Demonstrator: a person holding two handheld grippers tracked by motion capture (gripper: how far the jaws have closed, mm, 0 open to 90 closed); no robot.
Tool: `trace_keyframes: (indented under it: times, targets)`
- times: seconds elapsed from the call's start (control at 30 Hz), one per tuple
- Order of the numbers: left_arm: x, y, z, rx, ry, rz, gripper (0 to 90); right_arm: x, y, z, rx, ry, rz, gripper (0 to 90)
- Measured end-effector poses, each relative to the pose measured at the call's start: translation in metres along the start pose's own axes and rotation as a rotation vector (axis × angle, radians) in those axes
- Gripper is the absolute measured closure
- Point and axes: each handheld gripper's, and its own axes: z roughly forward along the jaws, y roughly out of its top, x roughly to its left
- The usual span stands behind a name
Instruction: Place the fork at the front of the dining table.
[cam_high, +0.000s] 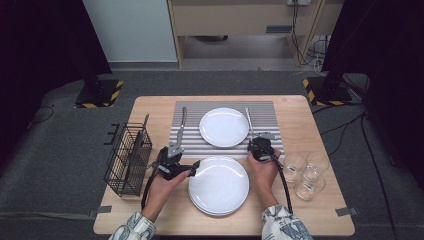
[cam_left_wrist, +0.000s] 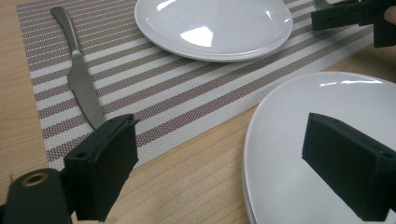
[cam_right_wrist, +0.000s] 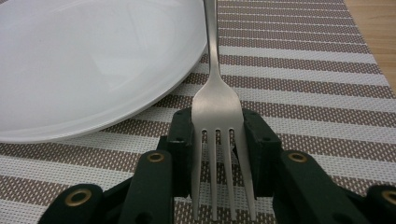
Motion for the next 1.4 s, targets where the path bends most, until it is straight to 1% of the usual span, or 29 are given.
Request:
trace_keyframes:
  times: [0.23,0.4,0.5,0.57,0.77,0.93,1.13,1.3,1.4]
  targets:
    - [-0.0006,0.0001,0.0002,0.0,-0.002,0.002,9.5,-0.0006,0.0012,0.0004,0.0,-0.008,0.002,67.9]
    - [-0.0006,0.0001,0.0001,0.0,-0.004,0.001,9.6,-0.0019,0.0006,0.0019,0.007,-0.028,0.007,67.9]
    - [-0.0008,0.0002,0.0002,-0.001,-0.006,0.003,9.7,-0.003,0.0007,0.0037,0.021,-0.052,0.021,67.9]
    - [-0.0011,0.0001,0.0003,0.001,-0.007,0.004,9.7,-0.0036,0.0012,0.005,0.033,-0.075,0.039,67.8]
    - [-0.0014,0.0001,0.0003,0.0,-0.007,0.006,9.7,-0.0057,0.005,0.0064,0.052,-0.122,0.073,67.8]
    - [-0.0017,0.0,0.0005,0.0,-0.007,0.006,9.7,-0.0078,0.0062,0.0062,0.064,-0.131,0.084,67.6]
    - [-0.0018,0.0002,0.0002,-0.002,-0.008,0.006,9.8,-0.0072,0.0068,0.0066,0.069,-0.135,0.076,67.5]
    - [-0.0013,0.0004,-0.0002,-0.005,-0.007,0.003,9.8,-0.0074,0.0067,0.0065,0.07,-0.133,0.076,67.4]
    - [-0.0016,0.0004,-0.0001,-0.003,-0.007,0.006,9.8,-0.0078,0.0066,0.0063,0.069,-0.131,0.084,67.3]
